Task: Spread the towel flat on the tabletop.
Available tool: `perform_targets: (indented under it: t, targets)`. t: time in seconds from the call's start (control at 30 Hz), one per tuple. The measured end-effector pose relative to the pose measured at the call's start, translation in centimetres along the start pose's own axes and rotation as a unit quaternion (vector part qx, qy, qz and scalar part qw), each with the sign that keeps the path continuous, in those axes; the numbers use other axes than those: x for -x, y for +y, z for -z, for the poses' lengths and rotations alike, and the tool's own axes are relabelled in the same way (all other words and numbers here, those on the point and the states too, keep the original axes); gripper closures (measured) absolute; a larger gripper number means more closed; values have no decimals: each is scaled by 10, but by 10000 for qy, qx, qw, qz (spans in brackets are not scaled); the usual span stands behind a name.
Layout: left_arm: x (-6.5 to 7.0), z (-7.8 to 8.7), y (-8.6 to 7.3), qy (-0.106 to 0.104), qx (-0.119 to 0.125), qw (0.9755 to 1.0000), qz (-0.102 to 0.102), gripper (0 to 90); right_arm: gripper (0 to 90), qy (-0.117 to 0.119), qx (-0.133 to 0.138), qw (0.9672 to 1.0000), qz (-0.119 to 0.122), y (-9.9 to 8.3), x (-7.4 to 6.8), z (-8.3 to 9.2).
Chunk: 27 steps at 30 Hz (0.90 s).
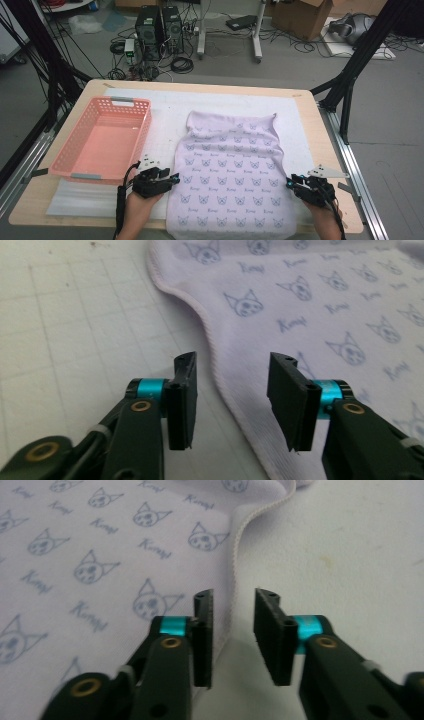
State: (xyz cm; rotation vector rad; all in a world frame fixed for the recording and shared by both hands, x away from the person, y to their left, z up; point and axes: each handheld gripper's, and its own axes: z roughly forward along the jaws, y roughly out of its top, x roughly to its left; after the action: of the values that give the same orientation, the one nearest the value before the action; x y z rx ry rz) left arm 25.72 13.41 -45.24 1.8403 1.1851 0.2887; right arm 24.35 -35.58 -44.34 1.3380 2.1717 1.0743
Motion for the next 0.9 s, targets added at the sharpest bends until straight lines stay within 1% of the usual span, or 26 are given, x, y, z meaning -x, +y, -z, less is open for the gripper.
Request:
perform_targets:
  t: [0.03, 0.07, 0.13, 0.17, 0.2, 0.23, 0.27, 0.3, 0.33, 0.37, 0.4, 0.47, 0.53, 0.57, 0.67, 0.77, 0.8, 0.83, 0.87, 0.9]
  targets:
    - [1, 2, -2, -38, 3, 10000, 8, 516, 607, 79, 3, 10000, -30, -2, 0, 3]
    - [3, 4, -4, -82, 9, 10000, 21, 506, 594, 107, -9, 9999, -38, -4, -1, 5]
    - [6, 7, -9, -165, 45, 9999, -16, 506, 588, 148, -56, 9999, 6, -7, -4, 7]
    - [8, 8, -12, -208, 63, 9998, 2, 507, 605, 165, -118, 9998, 15, -9, -6, 8]
    - [10, 9, -14, -229, 55, 9997, 2, 511, 620, 129, -205, 9997, 96, -12, -9, 7]
    - [13, 10, -15, -213, 54, 9998, -18, 523, 684, 60, -189, 9997, 163, -13, -12, 9]
    - [17, 11, -18, -114, 22, 9999, -126, 580, 773, 64, -199, 9996, 172, -13, -12, 10]
    - [22, 13, -20, -5, -10, 9997, -253, 668, 872, 141, -229, 9995, 153, -14, -13, 11]
    - [25, 15, -22, 72, -62, 9993, -372, 797, 875, 187, -239, 9995, 118, -16, -15, 13]
    - [26, 16, -22, 73, -84, 9996, -273, 867, 880, 162, -249, 9995, 119, -17, -16, 15]
    - [27, 18, -22, 80, -121, 9997, -208, 873, 882, 180, -264, 9994, 103, -18, -17, 16]
    - [27, 24, -27, 107, -110, 9997, -190, 876, 883, 205, -265, 9994, 73, -21, -17, 21]
    - [28, 31, -32, 13, -109, 9999, -63, 876, 884, 275, -252, 9993, 14, -24, -18, 27]
    - [28, 34, -35, -3, -116, 9999, -46, 876, 884, 307, -240, 9992, 16, -27, -18, 31]
    - [31, 44, -44, -76, -117, 9999, -30, 875, 884, 367, -293, 9989, 22, -35, -23, 43]
    - [36, 52, -52, -218, -137, 9997, -53, 866, 878, 451, -438, 9980, 27, -43, -28, 53]
    - [37, 53, -54, -274, -65, 9996, -89, 828, 843, 514, -437, 9977, 17, -45, -30, 55]
    - [37, 53, -54, -280, -18, 9996, -94, 727, 734, 486, -395, 9980, -59, -47, -31, 57]
    - [36, 51, -52, -238, 40, 9997, -89, 639, 684, 380, -335, 9987, -94, -46, -30, 57]
    - [35, 50, -50, -211, 103, 9997, -97, 597, 670, 328, -247, 9991, -124, -44, -29, 57]
